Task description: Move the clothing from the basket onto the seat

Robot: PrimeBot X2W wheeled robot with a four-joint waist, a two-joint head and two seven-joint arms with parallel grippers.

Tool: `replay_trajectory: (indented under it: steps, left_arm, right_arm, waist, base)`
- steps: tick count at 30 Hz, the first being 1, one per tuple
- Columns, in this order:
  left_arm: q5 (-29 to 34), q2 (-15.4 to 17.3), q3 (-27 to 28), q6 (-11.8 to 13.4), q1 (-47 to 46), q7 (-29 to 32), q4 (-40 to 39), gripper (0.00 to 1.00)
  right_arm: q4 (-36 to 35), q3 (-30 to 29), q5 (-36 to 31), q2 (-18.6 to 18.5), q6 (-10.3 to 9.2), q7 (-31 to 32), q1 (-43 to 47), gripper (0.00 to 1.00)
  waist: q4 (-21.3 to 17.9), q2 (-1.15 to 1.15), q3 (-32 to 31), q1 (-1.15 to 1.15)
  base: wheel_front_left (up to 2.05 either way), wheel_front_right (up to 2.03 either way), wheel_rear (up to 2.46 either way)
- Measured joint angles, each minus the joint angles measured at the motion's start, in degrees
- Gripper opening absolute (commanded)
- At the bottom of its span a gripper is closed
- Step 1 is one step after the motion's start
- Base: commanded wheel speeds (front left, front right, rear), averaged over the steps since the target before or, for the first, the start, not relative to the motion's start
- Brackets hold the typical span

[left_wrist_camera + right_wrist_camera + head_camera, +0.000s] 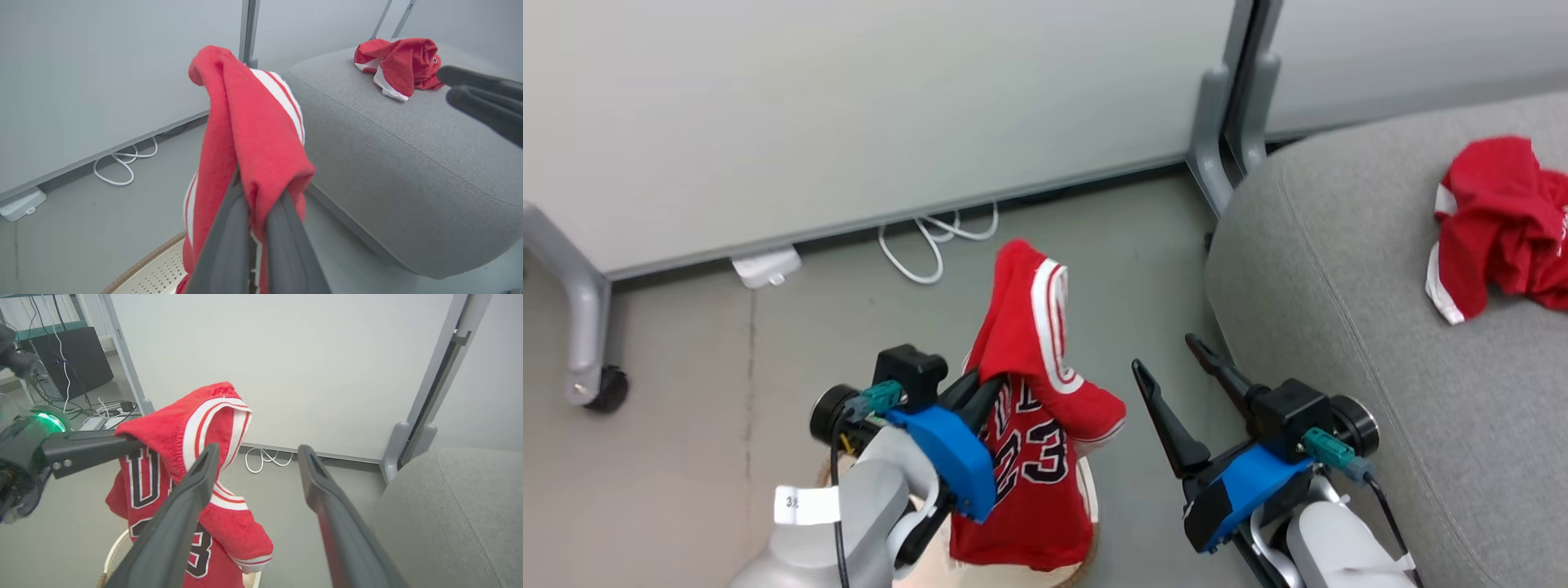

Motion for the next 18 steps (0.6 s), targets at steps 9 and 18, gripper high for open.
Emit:
replay_trajectory:
  steps: [9, 18]
  left_arm:
    - [-1.47, -2.74, -3.55, 0.0, -7.87, -0.08, -2.48, 0.0]
    - [-4.31, -3.89, -6.69, 0.0, -12.2, 0.11, -1.72, 0.0]
  right_arm:
    - [-1.12, 0.25, 0.74, 0.0, 0.0, 1.69, 3.03, 1.0]
    - [-2.65, 0.8, 0.89, 0.0, 0.0, 2.68, 4.13, 1.0]
  waist:
    - [4.17, 0.0, -6.75, 0.01]
    - [5.24, 0.0, -8.54, 0.02]
  base:
    - [0.0, 0.0, 0.0]
    - [0.0, 0.0, 0.0]
